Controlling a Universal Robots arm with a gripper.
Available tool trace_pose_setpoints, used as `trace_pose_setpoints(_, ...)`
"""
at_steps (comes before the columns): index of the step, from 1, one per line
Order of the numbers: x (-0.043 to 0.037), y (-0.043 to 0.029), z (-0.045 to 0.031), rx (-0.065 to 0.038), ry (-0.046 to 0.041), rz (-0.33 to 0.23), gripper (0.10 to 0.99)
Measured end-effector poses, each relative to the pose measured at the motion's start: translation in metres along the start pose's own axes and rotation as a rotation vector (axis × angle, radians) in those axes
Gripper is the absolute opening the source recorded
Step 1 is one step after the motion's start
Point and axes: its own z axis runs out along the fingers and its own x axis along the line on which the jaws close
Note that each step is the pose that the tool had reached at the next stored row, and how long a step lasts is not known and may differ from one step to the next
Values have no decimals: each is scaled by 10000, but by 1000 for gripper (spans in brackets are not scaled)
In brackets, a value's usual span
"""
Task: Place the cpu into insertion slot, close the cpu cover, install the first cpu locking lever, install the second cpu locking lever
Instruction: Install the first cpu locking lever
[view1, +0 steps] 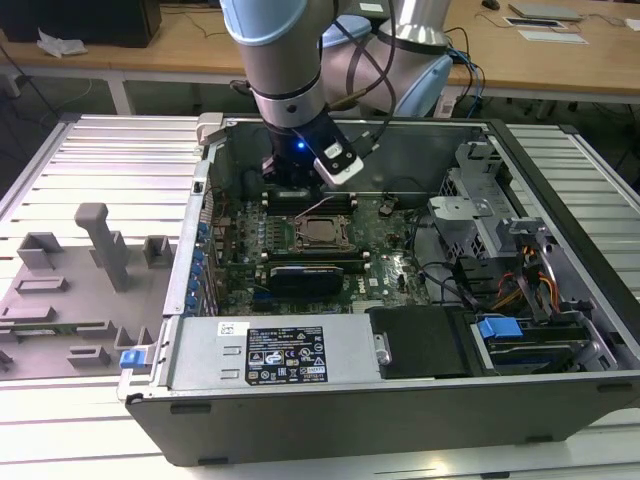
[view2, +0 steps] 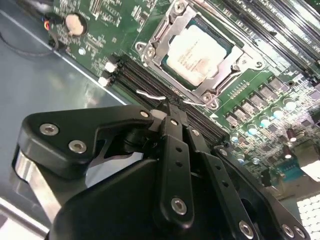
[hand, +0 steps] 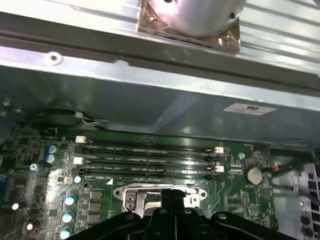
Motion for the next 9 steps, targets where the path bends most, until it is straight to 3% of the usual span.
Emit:
trace_pose_setpoints(6,-6,29,35,91,-85,352,106)
trace_pose_setpoints(9,-22,43,59,202,-92,470,106)
